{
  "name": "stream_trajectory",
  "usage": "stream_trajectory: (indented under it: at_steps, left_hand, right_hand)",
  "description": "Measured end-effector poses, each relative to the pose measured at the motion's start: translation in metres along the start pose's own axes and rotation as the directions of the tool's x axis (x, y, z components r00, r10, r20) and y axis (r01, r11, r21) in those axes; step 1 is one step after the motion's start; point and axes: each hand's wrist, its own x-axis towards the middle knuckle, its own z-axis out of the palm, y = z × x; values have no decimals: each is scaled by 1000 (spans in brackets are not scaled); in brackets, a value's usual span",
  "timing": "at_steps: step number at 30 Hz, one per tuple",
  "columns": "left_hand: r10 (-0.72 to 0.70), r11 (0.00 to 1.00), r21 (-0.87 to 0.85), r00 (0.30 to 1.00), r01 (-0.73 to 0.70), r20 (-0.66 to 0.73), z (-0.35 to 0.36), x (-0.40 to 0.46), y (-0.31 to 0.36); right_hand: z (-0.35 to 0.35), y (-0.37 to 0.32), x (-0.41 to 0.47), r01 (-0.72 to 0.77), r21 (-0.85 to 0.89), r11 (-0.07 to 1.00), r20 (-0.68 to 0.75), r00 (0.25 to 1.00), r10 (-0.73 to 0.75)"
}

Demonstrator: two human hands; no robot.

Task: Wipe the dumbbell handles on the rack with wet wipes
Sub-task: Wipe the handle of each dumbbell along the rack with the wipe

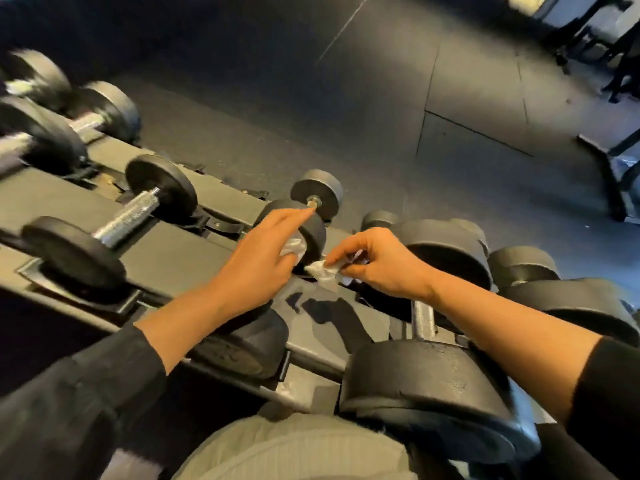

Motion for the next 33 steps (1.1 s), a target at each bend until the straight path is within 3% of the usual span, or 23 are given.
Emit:
stream_trajectory:
  at_steps: [5, 12, 16, 24, 33]
  left_hand:
    - [-141, 986, 55, 969, 155, -204, -7, -34, -13]
    - [-232, 949, 147, 932, 280, -277, 0, -58, -9]
    - [-246, 944, 158, 938, 289, -242, -2, -55, -9]
    - [-271, 945, 140, 948, 295, -168, -5, -52, -6]
    - [-314, 929, 166, 943, 330, -113, -7, -52, -6]
  right_hand:
    - [18, -5, 23, 119, -93, 989, 41, 992, -116]
    - [44, 11, 40, 107, -172, 979, 1, 994, -109]
    - [60, 16, 45, 83, -186, 979, -66, 993, -97]
    - [90, 24, 55, 149, 6, 989, -358, 923, -137]
    - [105, 31, 56, 239, 186, 953, -416, 898, -145]
